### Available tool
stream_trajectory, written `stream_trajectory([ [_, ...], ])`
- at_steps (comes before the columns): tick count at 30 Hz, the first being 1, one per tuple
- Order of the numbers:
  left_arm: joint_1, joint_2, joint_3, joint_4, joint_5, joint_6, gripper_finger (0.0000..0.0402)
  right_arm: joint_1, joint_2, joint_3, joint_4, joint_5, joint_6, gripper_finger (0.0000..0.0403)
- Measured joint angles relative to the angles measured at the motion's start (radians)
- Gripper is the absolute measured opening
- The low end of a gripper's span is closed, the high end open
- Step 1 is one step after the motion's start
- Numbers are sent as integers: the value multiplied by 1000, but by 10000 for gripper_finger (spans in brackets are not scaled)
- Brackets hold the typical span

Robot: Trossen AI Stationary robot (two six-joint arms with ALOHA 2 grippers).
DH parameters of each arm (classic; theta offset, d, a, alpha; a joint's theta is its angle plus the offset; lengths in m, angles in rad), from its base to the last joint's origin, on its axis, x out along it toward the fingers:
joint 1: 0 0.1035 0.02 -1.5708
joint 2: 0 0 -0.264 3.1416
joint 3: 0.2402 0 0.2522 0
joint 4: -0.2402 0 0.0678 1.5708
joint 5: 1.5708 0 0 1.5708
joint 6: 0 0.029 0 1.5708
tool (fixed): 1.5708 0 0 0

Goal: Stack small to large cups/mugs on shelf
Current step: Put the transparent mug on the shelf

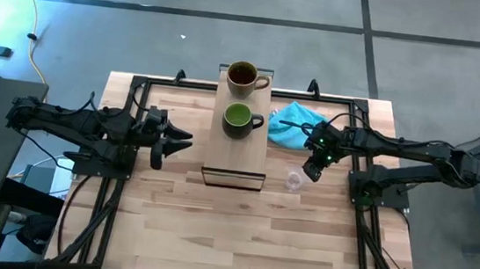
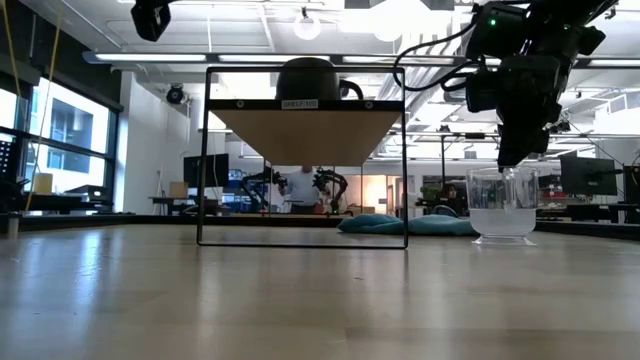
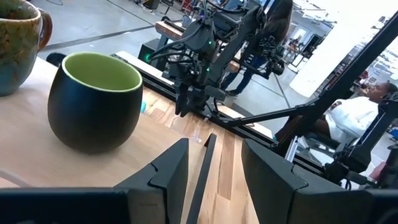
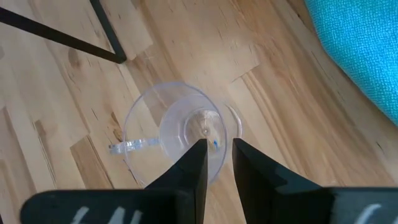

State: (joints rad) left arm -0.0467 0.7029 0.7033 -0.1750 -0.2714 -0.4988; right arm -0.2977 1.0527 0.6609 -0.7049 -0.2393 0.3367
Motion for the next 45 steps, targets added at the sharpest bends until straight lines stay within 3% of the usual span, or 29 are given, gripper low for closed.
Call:
stream_trajectory([
  [30, 0, 0, 0, -8, 2, -3, 138, 83, 2, 0, 59, 69, -101, 67],
  [45, 0, 0, 0, -8, 15, -4, 138, 85, 124, 1, 68, 77, -47, 66],
])
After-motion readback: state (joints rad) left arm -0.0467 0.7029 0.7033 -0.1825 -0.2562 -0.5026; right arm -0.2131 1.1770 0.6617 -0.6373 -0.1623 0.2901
